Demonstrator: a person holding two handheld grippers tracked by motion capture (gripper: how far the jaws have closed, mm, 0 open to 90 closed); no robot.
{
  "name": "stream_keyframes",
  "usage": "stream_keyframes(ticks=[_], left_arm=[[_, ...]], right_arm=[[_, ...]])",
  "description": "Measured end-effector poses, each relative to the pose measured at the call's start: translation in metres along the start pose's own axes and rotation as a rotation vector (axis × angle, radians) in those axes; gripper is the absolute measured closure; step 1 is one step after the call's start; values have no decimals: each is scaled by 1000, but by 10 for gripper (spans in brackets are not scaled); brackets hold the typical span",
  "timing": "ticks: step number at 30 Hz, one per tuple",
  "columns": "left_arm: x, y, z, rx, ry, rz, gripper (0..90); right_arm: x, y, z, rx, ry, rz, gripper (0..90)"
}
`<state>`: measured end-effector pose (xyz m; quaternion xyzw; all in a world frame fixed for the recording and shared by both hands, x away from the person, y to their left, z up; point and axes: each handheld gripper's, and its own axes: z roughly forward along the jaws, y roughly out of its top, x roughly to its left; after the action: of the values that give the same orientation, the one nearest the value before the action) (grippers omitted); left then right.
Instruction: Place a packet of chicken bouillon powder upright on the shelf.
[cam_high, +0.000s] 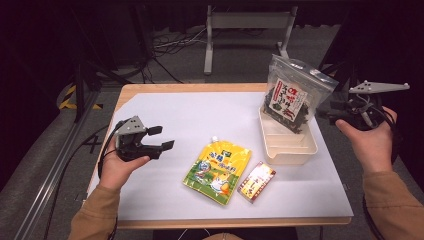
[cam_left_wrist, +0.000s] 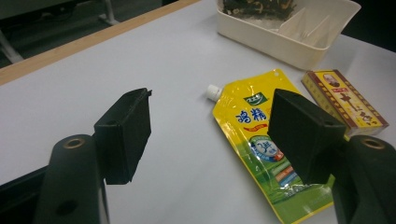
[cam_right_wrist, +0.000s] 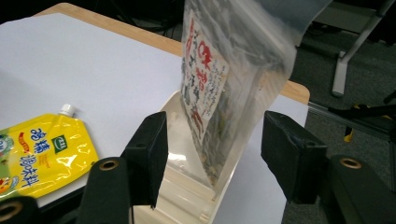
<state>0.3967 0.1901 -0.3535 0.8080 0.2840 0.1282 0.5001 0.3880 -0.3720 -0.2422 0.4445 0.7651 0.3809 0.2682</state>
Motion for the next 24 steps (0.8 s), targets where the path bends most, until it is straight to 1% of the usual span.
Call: stream_keyframes(ticks=[1,5,6,8,9,10,11,12,13,14,17,19,22,24], left_arm=[[-1,0,1,-3,-3,-5,304],[-4,3,7,7,-13,-5,302],[-4,4,9,12,-16,5,302],[-7,7,14,31,-29,-3,296],[-10,9,16,37,-30,3,287],[-10,9,16,37,-30,3,278],[-12,12,19,39,-42,4,278],[-14,13,22,46,-55,1,271],[-14,14,25,54,-57,15,270],[-16,15,31,68,-60,19,269],[-17,16,44,91,-79,8,258],[-19,17,51,107,-89,9,253],[-21,18,62,128,-90,7,248],[-22,19,68,132,-84,2,249]], right_arm=[[0,0,0,0,0,0,422],[5,-6,-1,-19,36,-17,426],[6,-8,-1,-24,39,-22,425],[9,-12,1,-34,63,-33,423],[11,-14,2,-42,79,-51,423],[11,-14,2,-42,79,-51,423],[14,-17,2,-52,89,-76,422],[17,-20,4,-50,89,-100,421],[20,-22,5,-49,98,-110,421],[22,-23,6,-52,110,-120,420],[29,-28,10,-54,151,-132,414],[34,-31,13,-53,165,-141,411],[39,-36,17,-63,186,-143,405],[42,-39,20,-65,199,-143,398]])
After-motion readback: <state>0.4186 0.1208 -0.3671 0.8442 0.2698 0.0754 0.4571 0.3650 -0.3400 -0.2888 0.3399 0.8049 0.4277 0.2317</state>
